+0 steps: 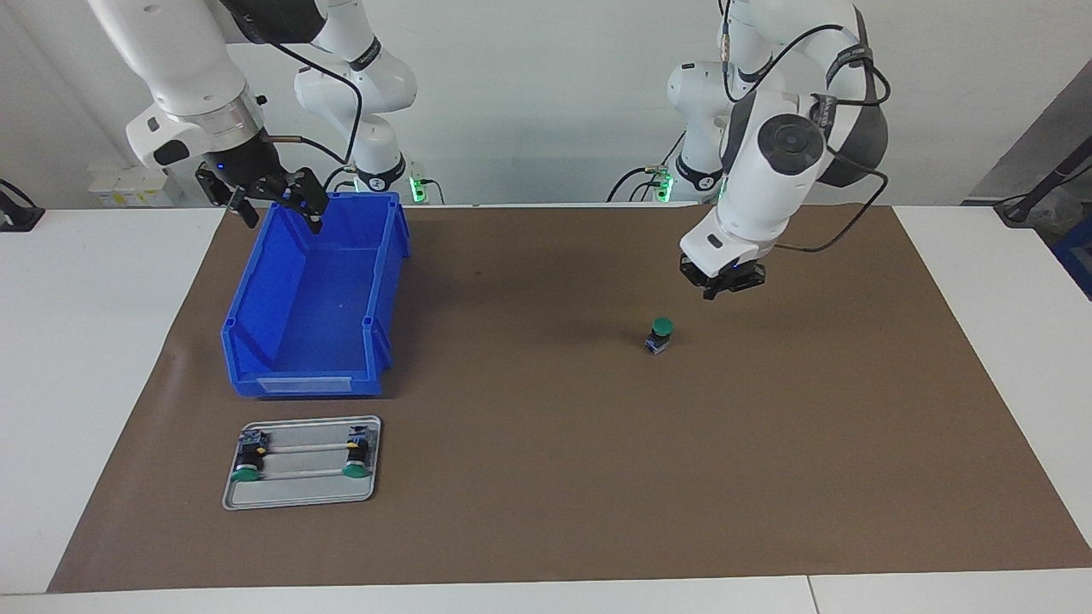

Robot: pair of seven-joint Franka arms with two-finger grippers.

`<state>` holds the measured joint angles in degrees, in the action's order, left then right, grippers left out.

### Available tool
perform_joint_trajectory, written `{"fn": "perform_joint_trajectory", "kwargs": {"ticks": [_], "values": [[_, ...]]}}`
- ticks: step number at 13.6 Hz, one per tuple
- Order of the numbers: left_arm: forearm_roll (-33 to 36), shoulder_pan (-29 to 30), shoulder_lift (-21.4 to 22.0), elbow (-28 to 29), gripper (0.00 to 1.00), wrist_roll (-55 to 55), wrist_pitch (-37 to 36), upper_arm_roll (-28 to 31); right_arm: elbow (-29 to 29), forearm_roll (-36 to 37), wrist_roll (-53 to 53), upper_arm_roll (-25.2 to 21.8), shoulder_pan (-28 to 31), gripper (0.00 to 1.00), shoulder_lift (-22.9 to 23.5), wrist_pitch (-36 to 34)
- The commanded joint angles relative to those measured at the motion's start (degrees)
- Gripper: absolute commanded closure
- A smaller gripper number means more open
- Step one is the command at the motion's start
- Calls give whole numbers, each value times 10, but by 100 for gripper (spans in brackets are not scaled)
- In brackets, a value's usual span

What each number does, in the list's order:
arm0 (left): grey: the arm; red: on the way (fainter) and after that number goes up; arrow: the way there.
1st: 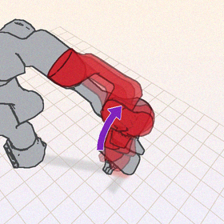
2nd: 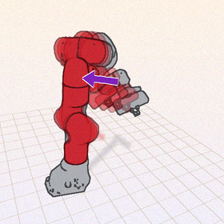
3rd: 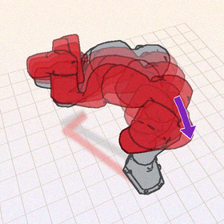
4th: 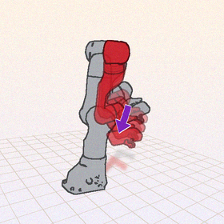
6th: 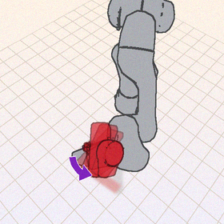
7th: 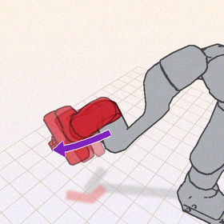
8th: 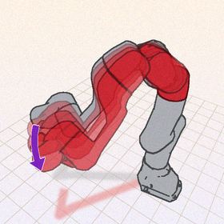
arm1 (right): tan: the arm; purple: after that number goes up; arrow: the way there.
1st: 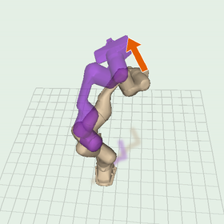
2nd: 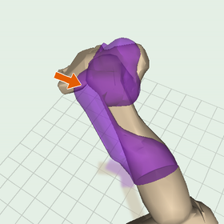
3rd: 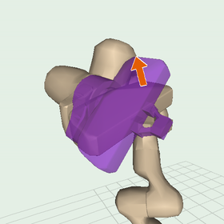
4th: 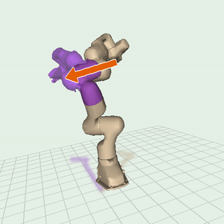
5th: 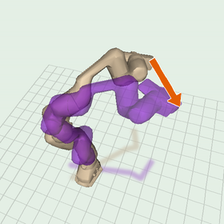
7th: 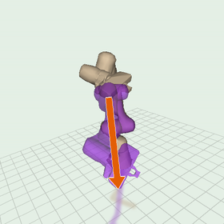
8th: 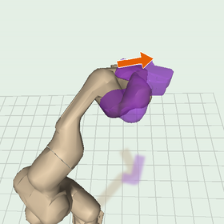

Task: Place and press button with both arms

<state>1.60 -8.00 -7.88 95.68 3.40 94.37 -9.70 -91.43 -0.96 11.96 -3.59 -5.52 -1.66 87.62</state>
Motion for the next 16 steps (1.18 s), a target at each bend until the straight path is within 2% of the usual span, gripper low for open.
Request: {"fn": "perform_joint_trajectory", "kwargs": {"ticks": [1, 3, 5, 8, 10, 12, 16], "values": [[3, 42, 44, 1, 40, -1, -48, -1, -14, -11, -12, -2, 2, 0, -13, 2], [3, 61, 80, 2, 32, 0, -89, -1, -14, -11, -12, -2, 2, 0, -13, 2], [3, 86, 106, 3, 29, -1, -137, -1, -14, -11, -12, -2, 2, 0, -13, 2], [4, 112, 122, 6, 24, -9, -153, -1, -14, -11, -12, -2, 2, 0, -13, 2], [4, 114, 127, 19, 24, -15, -123, 0, -14, -11, -12, -2, 2, 0, -13, 2], [5, 110, 140, 64, 24, -16, -41, -1, -14, -11, -12, -2, 2, 0, -13, 2], [3, 118, 148, 86, 24, -11, -8, -1, -14, -11, -13, 0, 2, 0, -13, -2]]}}
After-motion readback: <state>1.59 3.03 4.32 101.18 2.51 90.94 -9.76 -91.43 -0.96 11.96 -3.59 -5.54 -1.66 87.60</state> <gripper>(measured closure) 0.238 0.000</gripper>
